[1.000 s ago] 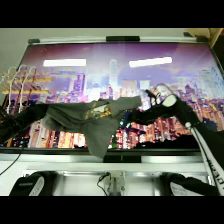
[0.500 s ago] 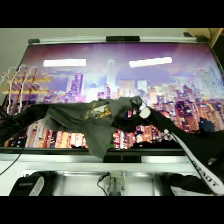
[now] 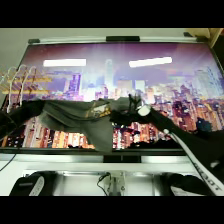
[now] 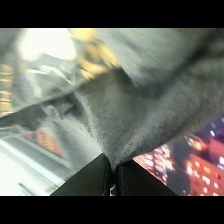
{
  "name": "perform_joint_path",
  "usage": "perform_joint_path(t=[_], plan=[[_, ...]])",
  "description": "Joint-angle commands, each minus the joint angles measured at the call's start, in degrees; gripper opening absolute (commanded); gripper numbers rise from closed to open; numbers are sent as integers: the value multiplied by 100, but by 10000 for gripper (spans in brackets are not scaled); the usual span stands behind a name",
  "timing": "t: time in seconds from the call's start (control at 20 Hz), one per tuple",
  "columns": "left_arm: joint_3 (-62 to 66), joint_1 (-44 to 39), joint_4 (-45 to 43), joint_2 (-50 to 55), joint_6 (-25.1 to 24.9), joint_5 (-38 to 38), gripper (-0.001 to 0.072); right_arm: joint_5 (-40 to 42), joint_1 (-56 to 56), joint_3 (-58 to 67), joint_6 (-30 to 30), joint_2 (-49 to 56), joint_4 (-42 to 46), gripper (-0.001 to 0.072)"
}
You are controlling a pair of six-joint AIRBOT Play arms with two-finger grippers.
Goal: Fold the shirts.
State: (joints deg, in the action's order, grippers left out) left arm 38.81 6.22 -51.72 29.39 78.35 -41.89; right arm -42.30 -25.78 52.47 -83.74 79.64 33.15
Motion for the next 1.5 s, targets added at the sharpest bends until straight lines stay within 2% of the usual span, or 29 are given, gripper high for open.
perform_joint_path(t=[0.0, 0.1, 0.35, 0.45, 0.55, 0.65, 0.8, 0.95, 1.05, 1.15, 1.3, 1.45], plan=[[1119, 256, -140, -7, -337, -435, 39, -1423, 944, 859, 1279, -1226, 505, 62], [2286, 396, -138, -7, -339, -927, 39, -1814, 1707, 1792, 1270, -2345, 1025, 62], [4878, 400, -90, -7, -304, -1246, 39, -431, 2850, 3357, 1196, -4535, 2022, 62], [5449, 400, -70, -7, -216, -1239, 39, -24, 3077, 3547, 828, -4968, 2424, 62], [5661, 400, -70, -9, 42, -1303, 39, 22, 3237, 3637, 627, -5182, 2643, 62], [5635, 400, -76, 33, 81, -1665, 39, -219, 3294, 3637, 619, -5215, 2879, 62], [5215, 400, -81, 201, 79, -2321, 39, -1228, 3294, 3630, 428, -4903, 3692, 63], [4135, 400, -81, 490, 4, -2393, 39, -2774, 3294, 3515, -2, -4133, 4607, 63], [3285, 400, -81, 905, -15, -2345, 39, -2999, 3294, 3053, -116, -3550, 4846, 62], [2627, 396, -70, 1532, -142, -2059, 39, -2382, 3294, 2441, -118, -2894, 4835, 62], [2417, 291, 4, 2830, -205, -1370, 39, -595, 3294, 1996, -275, -1725, 4835, 62], [2533, 136, 1073, 4151, -748, -560, 39, 1250, 3294, 1996, -986, -745, 4535, 63]])
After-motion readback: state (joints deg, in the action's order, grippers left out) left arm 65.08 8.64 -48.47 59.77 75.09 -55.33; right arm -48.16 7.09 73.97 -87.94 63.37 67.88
